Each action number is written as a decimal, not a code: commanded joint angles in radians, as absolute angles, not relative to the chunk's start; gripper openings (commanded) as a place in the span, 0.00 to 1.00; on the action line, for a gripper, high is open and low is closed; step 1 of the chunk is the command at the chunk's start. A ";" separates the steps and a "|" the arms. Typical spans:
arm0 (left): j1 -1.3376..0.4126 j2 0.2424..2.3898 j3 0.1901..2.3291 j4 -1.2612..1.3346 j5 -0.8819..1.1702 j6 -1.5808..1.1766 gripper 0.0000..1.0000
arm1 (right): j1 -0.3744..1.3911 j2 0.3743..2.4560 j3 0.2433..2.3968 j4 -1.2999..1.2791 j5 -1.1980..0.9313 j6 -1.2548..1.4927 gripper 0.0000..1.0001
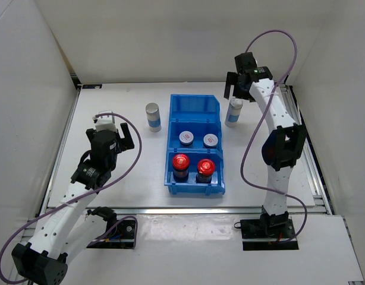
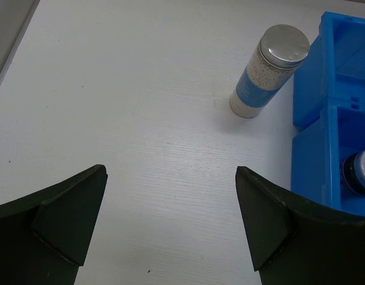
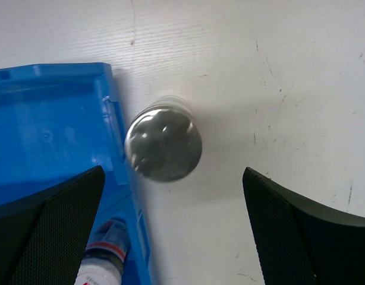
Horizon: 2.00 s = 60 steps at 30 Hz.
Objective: Organize the condiment bottles
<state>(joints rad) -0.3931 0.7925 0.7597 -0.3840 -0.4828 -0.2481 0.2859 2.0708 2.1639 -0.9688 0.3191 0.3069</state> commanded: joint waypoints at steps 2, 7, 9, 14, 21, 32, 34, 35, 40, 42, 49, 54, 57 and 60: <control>-0.397 0.773 0.776 -0.367 -0.479 -0.249 1.00 | 0.239 2.158 2.218 -0.968 0.197 0.316 1.00; -0.397 0.773 0.776 -0.367 -0.479 -0.249 1.00 | 0.204 2.229 2.258 -0.977 0.132 0.316 1.00; -0.397 0.773 0.776 -0.367 -0.479 -0.239 1.00 | 0.195 2.252 2.258 -0.977 0.120 0.316 0.98; -0.397 0.773 0.776 -0.367 -0.479 -0.239 1.00 | 0.195 2.252 2.249 -0.977 0.107 0.316 0.66; -0.397 0.773 0.776 -0.367 -0.479 -0.239 1.00 | 0.195 2.139 2.198 -0.948 0.156 0.316 0.17; -0.397 0.782 0.776 -0.367 -0.479 -0.239 1.00 | 0.400 1.960 2.166 -0.787 0.310 0.230 0.07; -0.397 0.782 0.776 -0.367 -0.479 -0.239 1.00 | 0.419 1.999 2.216 -0.799 0.279 0.230 0.06; -0.397 0.782 0.776 -0.367 -0.479 -0.239 1.00 | 0.435 2.014 2.232 -0.808 0.269 0.230 0.06; -0.406 0.782 0.776 -0.367 -0.479 -0.239 1.00 | 0.469 2.123 2.302 -0.863 0.235 0.219 0.06; -0.407 0.792 0.776 -0.367 -0.479 -0.239 1.00 | 0.469 2.154 2.322 -0.883 0.223 0.241 0.06; -0.407 0.792 0.776 -0.367 -0.479 -0.239 1.00 | 0.469 2.218 2.309 -0.884 0.213 0.252 0.12; -0.407 0.792 0.776 -0.367 -0.488 -0.230 1.00 | 0.469 2.240 2.309 -0.884 0.192 0.252 0.48; -0.407 0.792 0.767 -0.367 -0.488 -0.230 1.00 | 0.469 2.240 2.319 -0.894 0.192 0.252 0.81; -0.407 0.792 0.767 -0.357 -0.488 -0.230 1.00 | 0.469 2.200 2.310 -0.894 0.235 0.261 1.00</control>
<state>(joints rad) -0.4026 0.7967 0.7597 -0.3801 -0.4828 -0.2367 0.4725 2.2650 2.2776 -0.9253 0.2070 0.2558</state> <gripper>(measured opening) 0.998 0.983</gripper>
